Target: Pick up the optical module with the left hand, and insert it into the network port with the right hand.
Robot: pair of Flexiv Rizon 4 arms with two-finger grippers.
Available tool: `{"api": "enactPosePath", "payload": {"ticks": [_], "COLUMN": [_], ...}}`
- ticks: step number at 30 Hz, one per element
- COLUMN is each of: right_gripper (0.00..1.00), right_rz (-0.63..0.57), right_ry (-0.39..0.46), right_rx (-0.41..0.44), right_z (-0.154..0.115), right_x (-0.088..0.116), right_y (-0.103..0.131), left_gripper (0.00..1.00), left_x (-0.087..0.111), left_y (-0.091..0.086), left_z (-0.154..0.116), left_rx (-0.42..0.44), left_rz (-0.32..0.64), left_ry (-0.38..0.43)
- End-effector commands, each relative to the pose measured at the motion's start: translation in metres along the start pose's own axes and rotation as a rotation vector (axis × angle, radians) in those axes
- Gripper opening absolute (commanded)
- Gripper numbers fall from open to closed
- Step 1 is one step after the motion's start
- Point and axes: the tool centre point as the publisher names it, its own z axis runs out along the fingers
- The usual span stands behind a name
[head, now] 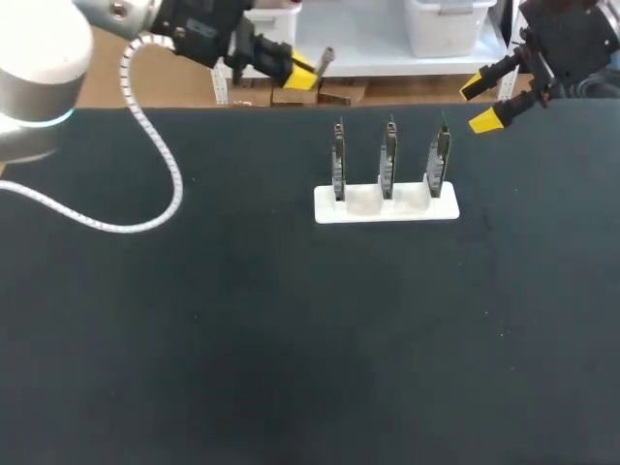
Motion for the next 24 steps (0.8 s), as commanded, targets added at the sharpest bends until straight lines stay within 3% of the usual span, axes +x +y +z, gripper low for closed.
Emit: {"api": "enactPosePath", "payload": {"ticks": [1,6,21,24], "right_gripper": [1.00,1.00,1.00,1.00], "right_rz": [-0.001,-0.001,-0.001,-0.001], "right_ry": [-0.001,-0.001,-0.001,-0.001], "right_rx": [0.004,0.004,0.004,0.004], "right_z": [0.000,0.000,0.000,0.000], "right_x": [0.000,0.000,0.000,0.000], "right_y": [0.001,0.001,0.001,0.001], "left_gripper": [0.00,0.00,0.00,0.00], "left_x": [-0.007,-0.003,-0.003,-0.007], "left_y": [0.001,0.001,0.001,0.002], "left_z": [0.019,0.031,0.031,0.038], "left_rx": [0.010,0.017,0.017,0.008], "left_rz": [-0.001,-0.009,-0.009,-0.033], "left_ry": [0.000,0.010,0.010,-0.035]}}
